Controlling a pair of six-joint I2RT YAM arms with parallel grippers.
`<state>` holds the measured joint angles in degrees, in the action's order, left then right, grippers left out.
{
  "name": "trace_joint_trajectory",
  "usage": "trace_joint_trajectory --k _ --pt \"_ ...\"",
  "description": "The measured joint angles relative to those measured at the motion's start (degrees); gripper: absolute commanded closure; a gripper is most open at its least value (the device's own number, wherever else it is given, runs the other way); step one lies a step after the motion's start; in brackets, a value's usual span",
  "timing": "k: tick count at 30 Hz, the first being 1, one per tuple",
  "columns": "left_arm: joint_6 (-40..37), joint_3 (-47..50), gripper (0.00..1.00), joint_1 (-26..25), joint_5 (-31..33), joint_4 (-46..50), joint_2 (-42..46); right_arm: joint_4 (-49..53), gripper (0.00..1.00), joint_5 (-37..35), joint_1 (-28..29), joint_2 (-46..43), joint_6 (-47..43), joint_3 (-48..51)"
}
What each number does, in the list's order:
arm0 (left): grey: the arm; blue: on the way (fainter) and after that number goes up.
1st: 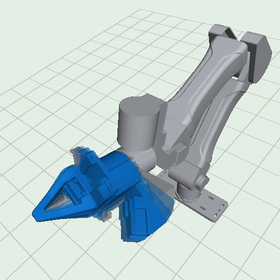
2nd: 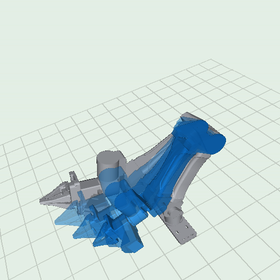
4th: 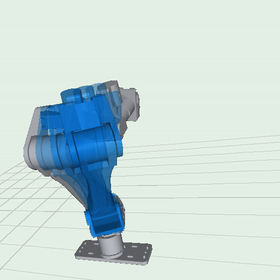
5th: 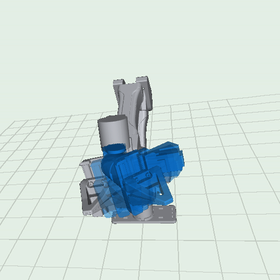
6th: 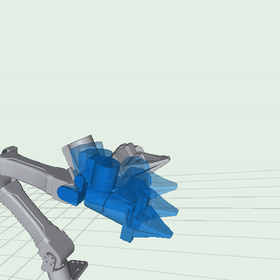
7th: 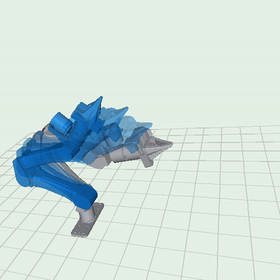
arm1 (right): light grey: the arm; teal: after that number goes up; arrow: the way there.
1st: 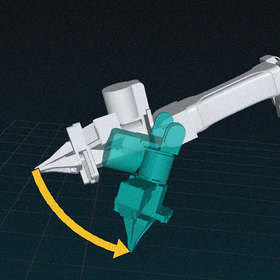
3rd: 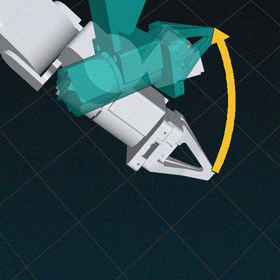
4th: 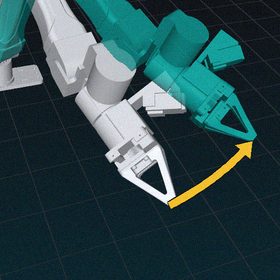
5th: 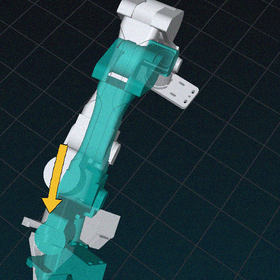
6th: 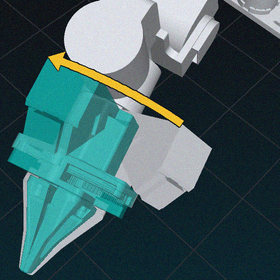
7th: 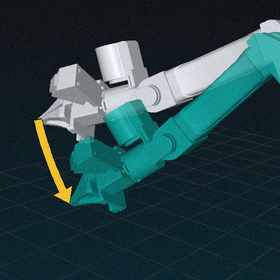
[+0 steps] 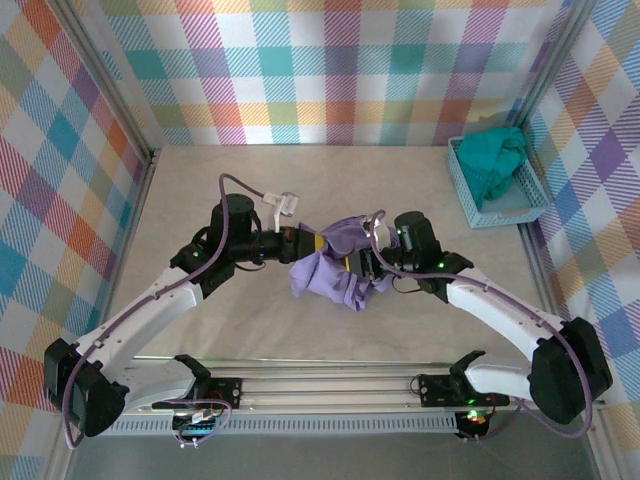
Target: Fold the inside-out t-shirt
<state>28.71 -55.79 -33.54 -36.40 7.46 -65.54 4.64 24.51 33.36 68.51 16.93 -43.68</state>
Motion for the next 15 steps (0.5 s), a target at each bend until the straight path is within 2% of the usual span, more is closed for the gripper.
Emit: trace_joint_trajectory --k 3,10,15 --pt "0.0 0.0 1.0 0.2 2.0 1.0 0.0 -2.8 1.0 2.3 -1.3 -1.7 0.9 0.5" --pt "2.7 1.1 1.0 5.4 6.6 1.8 -0.1 -18.8 1.0 17.4 -6.1 -6.9 5.0 5.1" --pt "3.5 1.3 0.91 6.3 9.0 3.1 -1.6 -27.7 1.0 24.6 -6.4 -6.0 8.2 7.8"
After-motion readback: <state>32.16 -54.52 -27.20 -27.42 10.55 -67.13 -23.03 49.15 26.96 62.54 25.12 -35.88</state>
